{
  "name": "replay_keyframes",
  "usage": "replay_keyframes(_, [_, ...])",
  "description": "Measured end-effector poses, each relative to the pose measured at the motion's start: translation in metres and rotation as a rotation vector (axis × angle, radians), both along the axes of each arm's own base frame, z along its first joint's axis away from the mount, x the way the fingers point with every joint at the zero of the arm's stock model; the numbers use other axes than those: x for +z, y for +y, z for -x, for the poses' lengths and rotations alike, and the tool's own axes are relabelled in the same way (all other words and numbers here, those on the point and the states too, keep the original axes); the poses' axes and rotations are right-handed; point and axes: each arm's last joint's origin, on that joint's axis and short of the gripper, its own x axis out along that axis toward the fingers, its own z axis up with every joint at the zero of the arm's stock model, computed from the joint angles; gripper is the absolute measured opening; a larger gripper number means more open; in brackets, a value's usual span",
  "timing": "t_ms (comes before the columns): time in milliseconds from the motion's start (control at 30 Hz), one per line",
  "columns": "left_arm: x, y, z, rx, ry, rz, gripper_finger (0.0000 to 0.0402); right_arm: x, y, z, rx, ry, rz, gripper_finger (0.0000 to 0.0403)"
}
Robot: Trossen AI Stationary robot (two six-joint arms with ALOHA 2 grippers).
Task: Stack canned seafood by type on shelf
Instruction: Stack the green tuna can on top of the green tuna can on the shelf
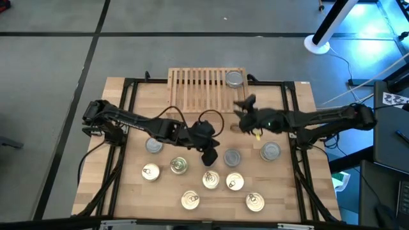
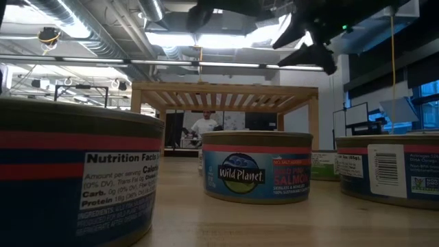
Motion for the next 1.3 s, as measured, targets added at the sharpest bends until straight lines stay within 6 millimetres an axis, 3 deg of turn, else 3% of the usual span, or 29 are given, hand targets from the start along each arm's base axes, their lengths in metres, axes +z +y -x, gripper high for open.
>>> replay_keyframes(200, [-0.006,-0.011,0.007,0.018,0.063,0.049,0.0018,-0.012,0.042,0.009,0.13,0.081,-0.09,0.0243])
replay_keyframes(533, [-0.024,-0.004,0.023,0.202,0.264,0.157,0.0123,-0.018,0.091,0.023,0.394,0.111,-0.361,0.0243])
replay_keyframes(833, [-0.062,0.009,0.033,0.403,0.341,0.307,0.0133,-0.028,0.108,0.019,0.622,0.211,-0.513,0.0243])
replay_keyframes(1167, [-0.097,0.011,0.038,0.403,0.335,0.394,0.0131,-0.059,0.121,-0.007,0.64,0.265,-0.493,0.0243])
replay_keyframes(1300, [-0.101,0.01,0.04,0.374,0.362,0.425,0.0131,-0.065,0.123,-0.013,0.642,0.263,-0.493,0.0243])
